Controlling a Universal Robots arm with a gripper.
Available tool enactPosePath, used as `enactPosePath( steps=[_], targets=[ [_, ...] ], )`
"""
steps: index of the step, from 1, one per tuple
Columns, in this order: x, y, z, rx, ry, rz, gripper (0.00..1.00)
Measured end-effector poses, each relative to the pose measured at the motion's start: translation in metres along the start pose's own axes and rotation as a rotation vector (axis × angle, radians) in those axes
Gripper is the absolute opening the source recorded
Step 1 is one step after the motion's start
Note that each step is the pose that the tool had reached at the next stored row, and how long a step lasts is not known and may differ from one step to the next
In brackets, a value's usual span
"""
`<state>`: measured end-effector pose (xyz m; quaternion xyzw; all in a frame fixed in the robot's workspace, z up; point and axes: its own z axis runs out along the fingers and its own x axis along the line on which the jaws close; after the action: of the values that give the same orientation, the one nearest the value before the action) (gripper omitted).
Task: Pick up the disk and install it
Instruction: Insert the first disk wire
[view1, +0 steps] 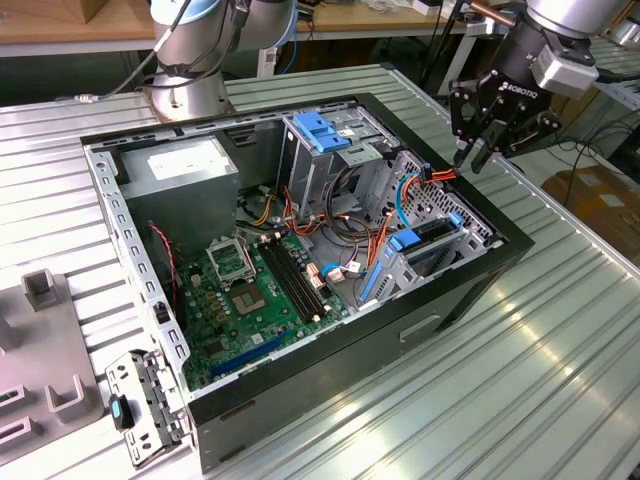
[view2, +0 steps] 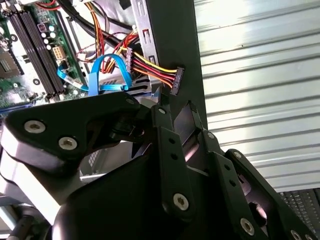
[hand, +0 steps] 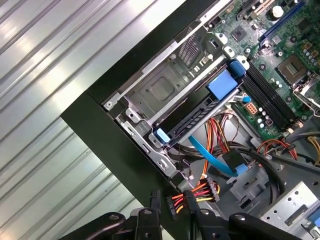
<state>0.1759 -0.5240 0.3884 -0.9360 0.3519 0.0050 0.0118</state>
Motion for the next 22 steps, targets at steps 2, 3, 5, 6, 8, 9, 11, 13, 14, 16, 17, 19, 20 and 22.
enactPosePath(
  steps=[2,3,5,6,8,9,11,13,14,16,17,19,20,22],
  targets=[
    [-0.0012,-0.0014,0.0011,0.0010,0.0011,-0.009,0.32],
    [-0.0017,-0.0020,0.0016,0.0013,0.0011,-0.014,0.32],
    [-0.0021,-0.0026,0.0021,0.0014,0.0011,-0.022,0.32],
    [-0.0021,-0.0026,0.0023,0.0011,0.0011,-0.025,0.32],
    [-0.0022,-0.0026,0.0023,0.0011,0.0011,-0.026,0.32],
    [-0.0022,-0.0026,0.0023,0.0011,0.0011,-0.026,0.32],
    [-0.0022,-0.0026,0.0023,0.0011,0.0011,-0.026,0.32],
    [-0.0022,-0.0026,0.0024,0.0011,0.0010,-0.026,0.32],
    [-0.0022,-0.0026,0.0023,0.0011,0.0011,-0.026,0.32],
    [-0.0022,-0.0026,0.0024,0.0011,0.0011,-0.026,0.32],
    [-0.0022,-0.0026,0.0024,0.0011,0.0011,-0.026,0.32],
    [-0.0022,-0.0026,0.0024,0.0011,0.0011,-0.026,0.32],
    [-0.0022,-0.0026,0.0024,0.0011,0.0010,-0.027,0.32],
    [-0.0022,-0.0026,0.0025,0.0011,0.0010,-0.031,0.32]
  ],
)
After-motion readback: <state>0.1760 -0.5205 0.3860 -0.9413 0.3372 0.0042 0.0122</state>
